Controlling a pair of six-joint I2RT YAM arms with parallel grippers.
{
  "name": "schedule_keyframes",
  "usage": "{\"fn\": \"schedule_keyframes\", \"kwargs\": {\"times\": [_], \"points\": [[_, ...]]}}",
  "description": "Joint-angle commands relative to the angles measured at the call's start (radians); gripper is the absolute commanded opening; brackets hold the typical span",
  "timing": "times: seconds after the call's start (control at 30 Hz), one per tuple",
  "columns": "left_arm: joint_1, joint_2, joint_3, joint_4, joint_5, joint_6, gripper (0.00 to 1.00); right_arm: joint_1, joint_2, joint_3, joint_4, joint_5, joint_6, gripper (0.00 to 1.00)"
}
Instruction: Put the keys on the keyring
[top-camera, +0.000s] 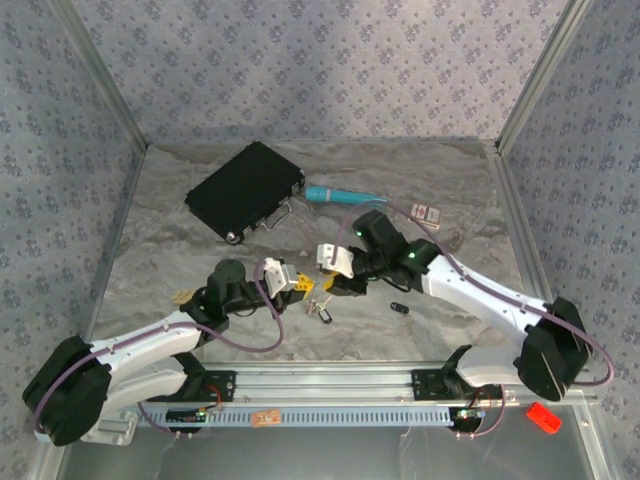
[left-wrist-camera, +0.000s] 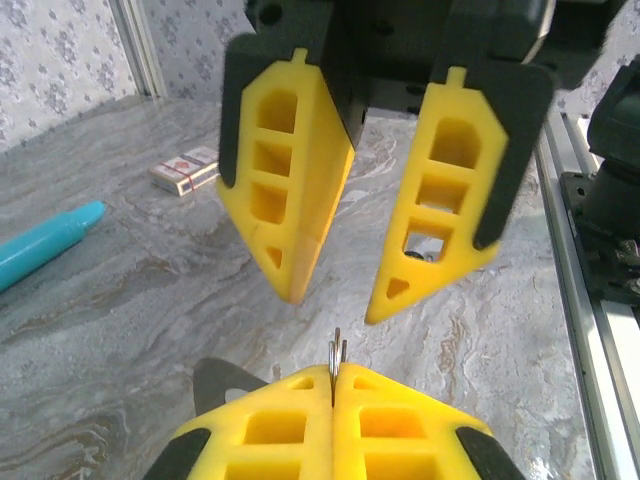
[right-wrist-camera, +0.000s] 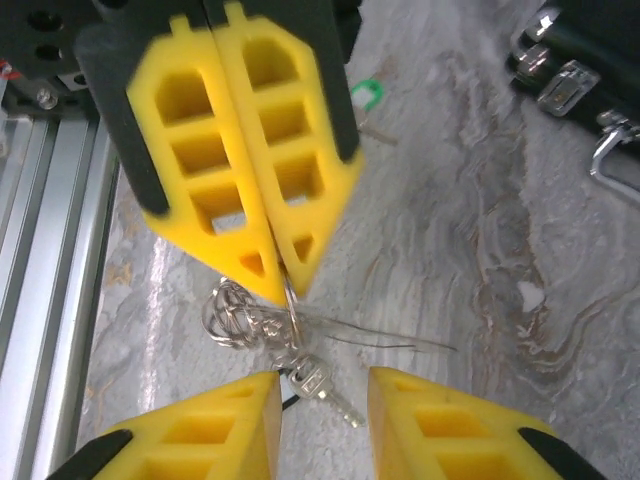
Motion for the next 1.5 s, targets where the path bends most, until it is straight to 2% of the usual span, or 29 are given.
{"fn": "schedule_keyframes", "kwargs": {"times": [0.0, 0.27, 0.47, 0.57, 0.67, 0.73, 0.83, 0.93, 1.13, 1.47], "points": [[-0.003, 0.021, -0.023, 0.140, 0.018, -0.039, 0.00, -0.027, -0.034, -0.112, 0.257, -0.124, 0.142, 0.31], [-0.004, 0.060, -0.037, 0.230, 0.029, -0.068, 0.00, -0.029, -0.013, -0.177, 0.373, -0.165, 0.188, 0.31], [-0.004, 0.060, -0.038, 0.235, 0.032, -0.072, 0.00, -0.029, 0.003, -0.172, 0.381, -0.173, 0.189, 0.25], [-0.004, 0.059, -0.038, 0.236, 0.032, -0.073, 0.00, -0.032, 0.008, -0.166, 0.386, -0.182, 0.193, 0.16], [-0.003, 0.058, -0.037, 0.231, 0.031, -0.073, 0.00, -0.033, 0.008, -0.157, 0.379, -0.191, 0.193, 0.00], [-0.004, 0.051, -0.034, 0.209, 0.020, -0.070, 0.01, -0.032, 0.005, -0.142, 0.351, -0.192, 0.180, 0.00], [-0.003, 0.032, -0.015, 0.126, 0.001, -0.048, 0.11, -0.029, 0.004, -0.099, 0.259, -0.173, 0.128, 0.00], [-0.005, 0.019, 0.018, 0.011, 0.005, -0.008, 0.14, -0.013, 0.017, -0.045, 0.137, -0.136, 0.051, 0.00], [-0.004, 0.012, 0.042, -0.044, 0.005, 0.023, 0.15, 0.023, 0.071, 0.060, -0.055, -0.063, -0.071, 0.00], [-0.003, -0.010, 0.045, -0.064, 0.012, 0.025, 0.15, 0.056, 0.122, 0.162, -0.202, 0.000, -0.165, 0.00]]}}
